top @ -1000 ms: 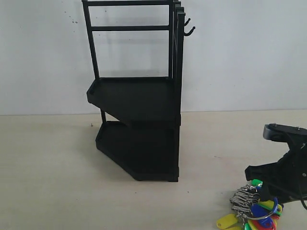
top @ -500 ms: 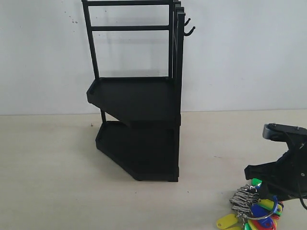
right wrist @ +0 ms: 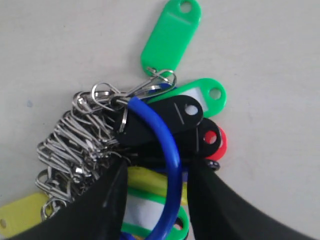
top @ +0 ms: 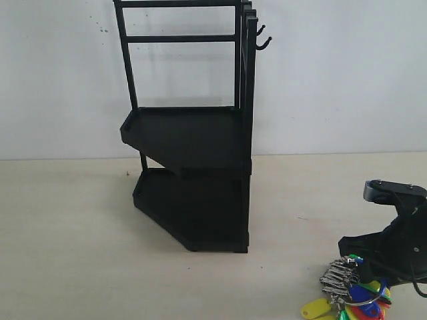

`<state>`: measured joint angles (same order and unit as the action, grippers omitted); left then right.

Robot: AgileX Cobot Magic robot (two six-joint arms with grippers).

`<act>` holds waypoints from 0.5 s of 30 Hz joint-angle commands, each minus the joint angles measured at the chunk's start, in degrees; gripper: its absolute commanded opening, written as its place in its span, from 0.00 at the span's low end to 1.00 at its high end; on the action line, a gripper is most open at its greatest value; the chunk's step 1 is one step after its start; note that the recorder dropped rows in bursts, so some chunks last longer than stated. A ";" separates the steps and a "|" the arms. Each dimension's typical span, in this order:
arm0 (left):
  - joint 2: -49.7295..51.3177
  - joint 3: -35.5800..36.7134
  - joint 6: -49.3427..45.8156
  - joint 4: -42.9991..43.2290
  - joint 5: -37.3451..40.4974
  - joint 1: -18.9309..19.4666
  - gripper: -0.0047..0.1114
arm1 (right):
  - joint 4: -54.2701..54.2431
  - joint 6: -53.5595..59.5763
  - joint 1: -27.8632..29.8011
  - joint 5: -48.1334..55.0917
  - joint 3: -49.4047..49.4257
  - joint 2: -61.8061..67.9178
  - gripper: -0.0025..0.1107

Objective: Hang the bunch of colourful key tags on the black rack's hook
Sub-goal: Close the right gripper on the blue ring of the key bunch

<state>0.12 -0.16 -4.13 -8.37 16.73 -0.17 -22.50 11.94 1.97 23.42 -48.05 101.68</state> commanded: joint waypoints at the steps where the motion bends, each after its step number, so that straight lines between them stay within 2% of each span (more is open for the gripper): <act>1: -0.12 0.16 -0.20 0.28 -0.43 0.14 0.08 | -0.10 0.51 0.32 -0.64 -0.36 0.19 0.35; 11: -0.12 0.16 -0.20 0.28 -0.43 0.14 0.08 | -0.10 0.51 0.32 0.81 -0.36 0.22 0.35; 13: -0.12 0.16 -0.20 0.28 -0.43 0.14 0.08 | -0.10 0.51 0.32 1.05 -0.36 0.22 0.33; 15: -0.12 0.16 -0.20 0.28 -0.43 0.14 0.08 | -0.10 0.62 0.32 1.16 -0.36 0.22 0.25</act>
<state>0.12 -0.16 -4.13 -8.37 16.73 -0.17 -22.75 11.94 1.97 24.17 -48.05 101.90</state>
